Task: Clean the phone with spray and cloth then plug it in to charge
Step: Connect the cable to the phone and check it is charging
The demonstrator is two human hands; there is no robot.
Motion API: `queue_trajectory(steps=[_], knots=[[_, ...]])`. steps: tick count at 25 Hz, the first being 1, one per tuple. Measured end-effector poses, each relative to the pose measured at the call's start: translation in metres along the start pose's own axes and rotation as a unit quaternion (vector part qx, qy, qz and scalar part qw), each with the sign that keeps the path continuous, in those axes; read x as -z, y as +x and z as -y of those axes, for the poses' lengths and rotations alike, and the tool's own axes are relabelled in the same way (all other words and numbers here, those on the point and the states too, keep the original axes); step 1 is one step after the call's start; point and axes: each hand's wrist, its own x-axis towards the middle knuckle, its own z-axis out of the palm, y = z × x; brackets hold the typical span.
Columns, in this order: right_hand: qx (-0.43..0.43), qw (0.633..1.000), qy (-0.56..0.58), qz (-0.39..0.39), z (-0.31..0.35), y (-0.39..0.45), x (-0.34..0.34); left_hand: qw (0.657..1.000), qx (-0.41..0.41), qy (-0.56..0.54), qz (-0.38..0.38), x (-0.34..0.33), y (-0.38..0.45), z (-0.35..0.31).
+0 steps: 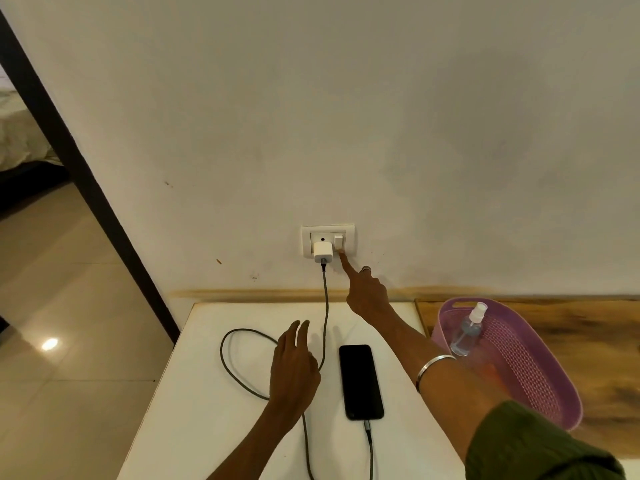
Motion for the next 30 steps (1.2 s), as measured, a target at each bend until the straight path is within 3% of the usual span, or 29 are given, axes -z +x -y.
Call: queue_trajectory(steps=[8,16,21,30], knots=[[0.002,0.999,0.035,0.014,-0.017,-0.032,0.017,1.0,-0.003,-0.001,0.007,0.006,-0.012,-0.005],[-0.058,0.988,0.095,0.105,-0.038,-0.1,0.007,0.999,-0.008,0.018,0.028,0.011,-0.035,-0.008],[-0.129,0.963,0.167,0.17,-0.037,-0.148,-0.02,0.997,0.0,0.042,0.068,0.006,-0.055,0.0],[-0.187,0.942,0.228,0.163,-0.022,-0.201,-0.05,0.991,0.021,0.053,0.118,-0.008,-0.075,0.014]])
